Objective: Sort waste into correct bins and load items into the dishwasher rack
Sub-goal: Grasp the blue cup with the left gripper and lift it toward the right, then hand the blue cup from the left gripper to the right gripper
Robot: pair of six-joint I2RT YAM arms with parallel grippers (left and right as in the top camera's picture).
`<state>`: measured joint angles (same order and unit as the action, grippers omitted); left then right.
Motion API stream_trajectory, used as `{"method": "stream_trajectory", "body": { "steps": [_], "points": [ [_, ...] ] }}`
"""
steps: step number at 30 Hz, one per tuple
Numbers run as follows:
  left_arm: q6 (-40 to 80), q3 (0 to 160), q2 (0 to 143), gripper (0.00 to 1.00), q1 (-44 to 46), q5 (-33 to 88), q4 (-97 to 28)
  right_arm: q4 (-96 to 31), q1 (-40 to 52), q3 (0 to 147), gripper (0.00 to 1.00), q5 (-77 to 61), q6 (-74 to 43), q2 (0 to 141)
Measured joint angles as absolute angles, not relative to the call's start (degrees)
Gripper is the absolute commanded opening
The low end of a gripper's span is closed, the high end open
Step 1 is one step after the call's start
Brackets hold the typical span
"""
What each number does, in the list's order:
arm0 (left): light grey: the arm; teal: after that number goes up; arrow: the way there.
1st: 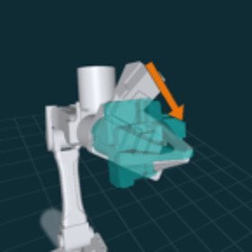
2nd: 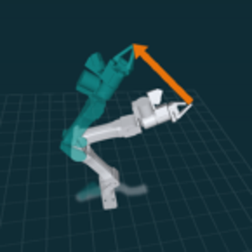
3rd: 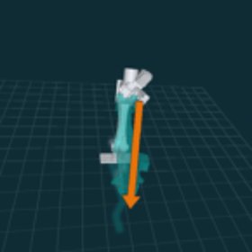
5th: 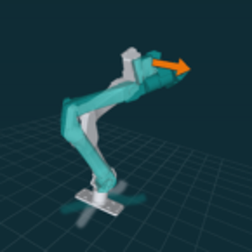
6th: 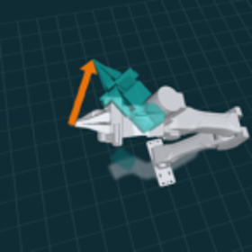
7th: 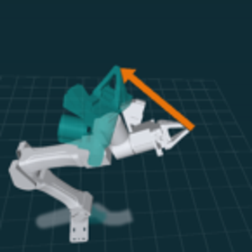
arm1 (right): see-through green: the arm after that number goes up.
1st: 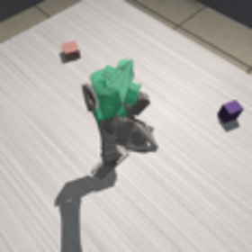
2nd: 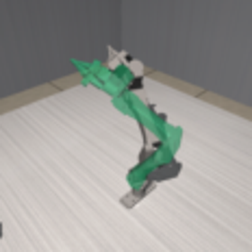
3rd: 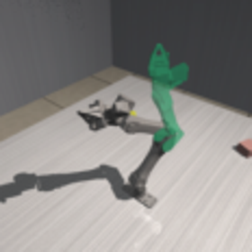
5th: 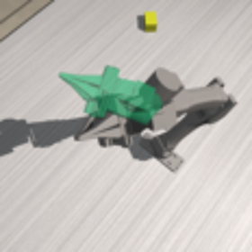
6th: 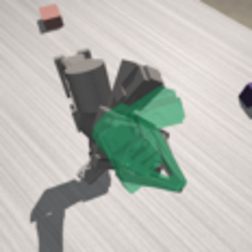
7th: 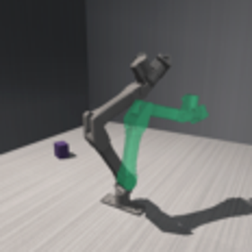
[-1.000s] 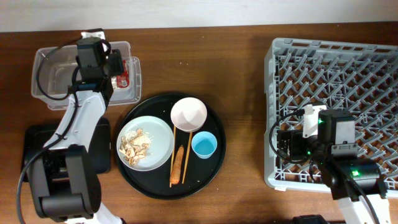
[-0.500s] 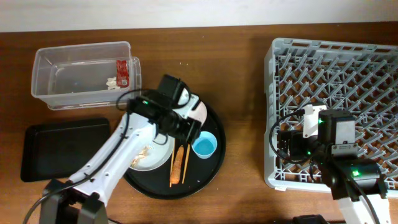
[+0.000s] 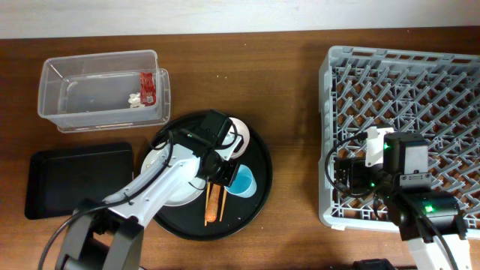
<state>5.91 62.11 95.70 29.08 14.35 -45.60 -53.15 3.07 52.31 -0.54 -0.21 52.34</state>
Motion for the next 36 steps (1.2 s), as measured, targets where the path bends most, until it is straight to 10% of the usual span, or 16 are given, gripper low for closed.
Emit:
{"method": "stream_trajectory", "body": {
  "steps": [5,13,36],
  "points": [
    [6.15,68.20,91.33,0.00,23.90,28.01,-41.89,-48.45,-3.60,52.31,0.98,-6.44,-4.89,55.51],
    [8.60,69.12,90.63,0.00,17.58,66.94,-26.98,-41.60,-5.17,52.36,0.98,-60.84,12.71,66.94],
    [30.15,69.12,90.63,0.00,25.89,67.66,-10.37,-26.04,-5.21,52.34,0.78,-84.36,14.17,67.24]
  ]
}}
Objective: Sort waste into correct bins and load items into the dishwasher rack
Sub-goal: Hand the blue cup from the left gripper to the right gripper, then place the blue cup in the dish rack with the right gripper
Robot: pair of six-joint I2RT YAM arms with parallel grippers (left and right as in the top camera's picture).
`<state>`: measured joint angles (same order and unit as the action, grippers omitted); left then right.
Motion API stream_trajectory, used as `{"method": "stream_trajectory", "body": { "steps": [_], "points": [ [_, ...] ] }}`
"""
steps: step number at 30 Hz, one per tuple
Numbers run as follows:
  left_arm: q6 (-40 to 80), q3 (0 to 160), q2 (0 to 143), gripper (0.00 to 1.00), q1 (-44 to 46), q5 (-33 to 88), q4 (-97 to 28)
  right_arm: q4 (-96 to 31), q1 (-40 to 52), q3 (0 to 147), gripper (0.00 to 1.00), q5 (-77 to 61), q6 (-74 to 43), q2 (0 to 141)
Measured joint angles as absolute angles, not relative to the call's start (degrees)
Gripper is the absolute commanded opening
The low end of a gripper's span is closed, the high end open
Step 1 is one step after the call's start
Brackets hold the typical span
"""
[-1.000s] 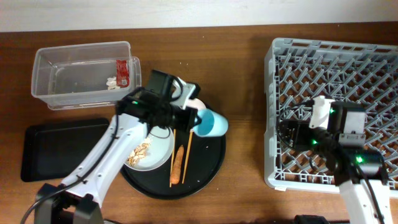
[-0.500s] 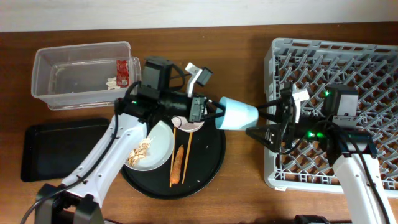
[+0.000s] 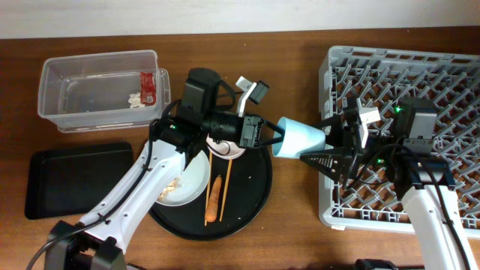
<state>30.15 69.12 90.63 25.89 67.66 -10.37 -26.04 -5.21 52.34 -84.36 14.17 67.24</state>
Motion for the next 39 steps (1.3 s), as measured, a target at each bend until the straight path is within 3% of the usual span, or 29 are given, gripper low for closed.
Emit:
{"method": "stream_trajectory", "body": {
  "steps": [4,8,12,14,16,18,19,24,31,34,39],
  "points": [
    [33.58,69.12,90.63,0.00,25.93,67.96,-9.13,-25.76,-5.21,52.34,0.75,-84.36,14.15,67.24],
    [34.39,69.12,90.63,0.00,25.93,68.58,-8.93,-24.95,-5.23,52.34,0.58,-84.38,14.24,67.24],
    [34.57,69.12,90.63,0.01,25.76,69.71,-8.75,-24.82,-5.28,52.34,0.58,-85.25,14.15,67.24],
    [34.57,69.12,90.63,0.49,25.76,69.71,-8.73,-24.82,-5.28,52.34,0.57,-85.27,14.17,67.24],
    [34.81,69.12,90.63,0.67,25.76,68.84,-8.71,-24.82,-5.28,52.34,0.57,-85.21,14.13,67.24],
    [34.70,69.12,90.63,0.96,25.36,68.07,-8.93,-24.82,-5.28,52.34,0.57,-84.68,14.17,67.24],
    [33.43,69.17,90.63,0.99,24.82,67.85,-10.00,-25.02,-5.28,52.34,0.57,-83.44,14.04,67.24],
    [22.63,69.58,89.93,0.99,17.37,55.13,-27.29,-28.51,-5.28,52.36,0.54,-68.69,11.25,67.24],
    [17.50,69.58,86.37,0.99,11.49,22.59,-46.24,-46.59,-5.28,56.25,0.54,-42.06,8.34,67.24],
    [17.28,69.60,86.32,0.99,11.33,10.50,-49.69,-53.69,-5.28,61.71,0.54,-33.69,6.94,67.33],
    [17.06,69.60,86.32,0.99,11.31,0.86,-51.00,-63.64,-5.63,69.97,0.55,-19.18,2.11,67.29]
  ]
}}
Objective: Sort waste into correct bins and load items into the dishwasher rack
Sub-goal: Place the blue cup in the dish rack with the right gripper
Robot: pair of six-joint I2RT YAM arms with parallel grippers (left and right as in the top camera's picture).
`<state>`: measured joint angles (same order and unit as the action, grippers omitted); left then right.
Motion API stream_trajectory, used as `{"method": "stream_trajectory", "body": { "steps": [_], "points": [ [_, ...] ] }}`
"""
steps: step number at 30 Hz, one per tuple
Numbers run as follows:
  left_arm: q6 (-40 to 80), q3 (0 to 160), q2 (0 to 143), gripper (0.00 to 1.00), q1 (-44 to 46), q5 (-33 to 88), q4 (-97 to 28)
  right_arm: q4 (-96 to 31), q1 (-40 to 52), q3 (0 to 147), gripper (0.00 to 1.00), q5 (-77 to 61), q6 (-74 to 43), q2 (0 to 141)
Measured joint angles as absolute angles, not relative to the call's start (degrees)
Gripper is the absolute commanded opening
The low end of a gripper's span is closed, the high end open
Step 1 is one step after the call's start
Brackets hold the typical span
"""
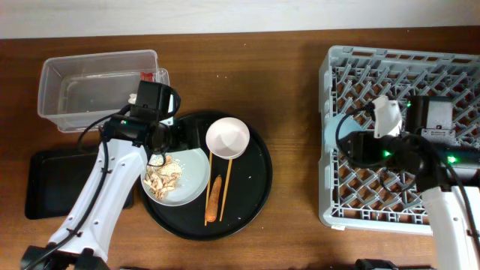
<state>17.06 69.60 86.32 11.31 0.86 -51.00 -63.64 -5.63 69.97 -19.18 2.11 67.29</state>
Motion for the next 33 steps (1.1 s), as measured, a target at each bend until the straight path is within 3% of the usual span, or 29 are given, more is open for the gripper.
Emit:
{"method": "stream_trajectory", "body": {
  "steps": [3,8,15,20,21,22,23,33],
  "points": [
    [16.91,69.60,86.32,0.99,11.31,-2.66,-51.88,-66.78,-11.09,71.22,0.55,-13.54,-0.67,67.31],
    [16.86,69.60,86.32,0.99,11.31,-4.23,-52.31,-67.31,-28.12,71.59,0.54,-9.56,-1.83,67.88],
    [16.86,69.60,86.32,0.99,11.31,-4.62,-53.06,-66.24,-45.82,72.01,0.55,-4.03,-5.69,79.48],
    [16.86,69.60,86.32,0.99,11.31,-4.75,-53.39,-66.19,-47.27,72.01,0.60,-3.70,-7.35,84.95],
    [16.86,69.60,86.32,0.99,11.31,-4.75,-53.39,-66.15,-47.27,72.01,0.73,-3.75,-7.46,85.49],
    [16.86,69.60,86.32,0.99,11.31,-4.78,-53.39,-66.13,-47.27,72.01,0.93,-3.92,-7.57,86.00],
    [16.86,69.60,86.32,0.99,11.31,-4.78,-53.39,-66.11,-47.27,72.01,0.98,-4.38,-7.73,86.32],
    [16.86,69.60,86.32,0.99,11.31,-4.78,-53.45,-66.50,-47.27,72.01,0.99,-12.21,-8.91,86.48]
  ]
}}
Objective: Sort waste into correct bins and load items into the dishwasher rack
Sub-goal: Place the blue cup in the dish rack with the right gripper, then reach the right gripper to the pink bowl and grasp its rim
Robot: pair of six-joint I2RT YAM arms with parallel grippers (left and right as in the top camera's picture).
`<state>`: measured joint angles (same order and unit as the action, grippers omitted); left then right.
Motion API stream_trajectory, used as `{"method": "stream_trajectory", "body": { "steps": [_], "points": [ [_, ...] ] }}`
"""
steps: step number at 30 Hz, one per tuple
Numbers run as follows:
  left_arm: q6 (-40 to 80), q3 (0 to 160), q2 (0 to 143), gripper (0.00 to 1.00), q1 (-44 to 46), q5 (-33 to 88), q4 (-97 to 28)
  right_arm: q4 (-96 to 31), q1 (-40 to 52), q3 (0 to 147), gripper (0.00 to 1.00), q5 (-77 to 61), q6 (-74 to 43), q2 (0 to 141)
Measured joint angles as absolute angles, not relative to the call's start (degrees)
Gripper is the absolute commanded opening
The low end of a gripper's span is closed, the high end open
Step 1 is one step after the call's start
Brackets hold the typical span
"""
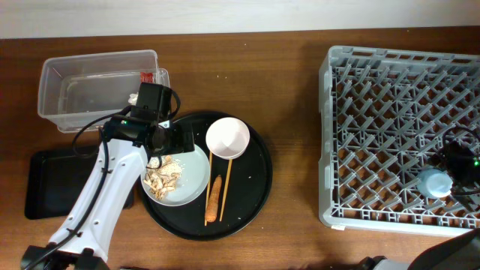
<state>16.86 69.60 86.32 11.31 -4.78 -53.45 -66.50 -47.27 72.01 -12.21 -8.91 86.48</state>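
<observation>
A light-blue cup (434, 182) sits low in the grey dishwasher rack (390, 82) near its front right corner. My right gripper (444, 180) reaches in from the right edge, its dark fingers on either side of the cup. My left gripper (169, 144) hangs open over the upper left rim of the white plate (191, 176) that holds food scraps (161, 178). On the round black tray (251, 199) also lie a white bowl (227, 138), a pair of chopsticks (226, 180) and an orange stick of food (214, 199).
A clear plastic bin (97, 94) with a red wrapper (148, 76) and a white scrap stands at the back left. A black rectangular tray (71, 184) lies at the front left, partly under my left arm. Bare wooden table separates the round tray from the rack.
My right gripper has gone with the blue cup from the rack's left edge to its front right corner, where the cup is now low among the tines. My left arm has barely moved.
My left gripper was down at the blue cup on the round tray, the right one resting over the rack. Then the cup was between both grippers in mid-air. Then the right held it at the rack's left side and the left was back over the plate. Now the cup is in the rack.
</observation>
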Motion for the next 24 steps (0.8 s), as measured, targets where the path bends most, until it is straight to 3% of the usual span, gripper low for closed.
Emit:
{"method": "stream_trajectory", "body": {
  "steps": [4,7,15,21,24],
  "points": [
    [16.86,69.60,86.32,0.99,11.31,-4.78,-53.60,-66.87,-45.23,72.47,0.99,-17.08,-7.49,86.39],
    [16.86,69.60,86.32,0.99,11.31,-4.78,-53.76,-66.85,-36.42,75.20,0.98,-19.57,-5.37,84.77],
    [16.86,69.60,86.32,0.99,9.74,-4.97,-55.18,-54.81,2.94,78.50,0.89,-20.45,-6.50,83.88],
    [16.91,69.58,86.32,0.99,3.14,-4.97,-57.34,-44.38,20.21,78.54,0.86,-14.00,-14.81,92.51],
    [16.91,69.58,86.32,0.99,0.54,-4.97,-58.11,-40.91,24.56,78.56,0.75,-12.38,-18.06,98.67]
  ]
}}
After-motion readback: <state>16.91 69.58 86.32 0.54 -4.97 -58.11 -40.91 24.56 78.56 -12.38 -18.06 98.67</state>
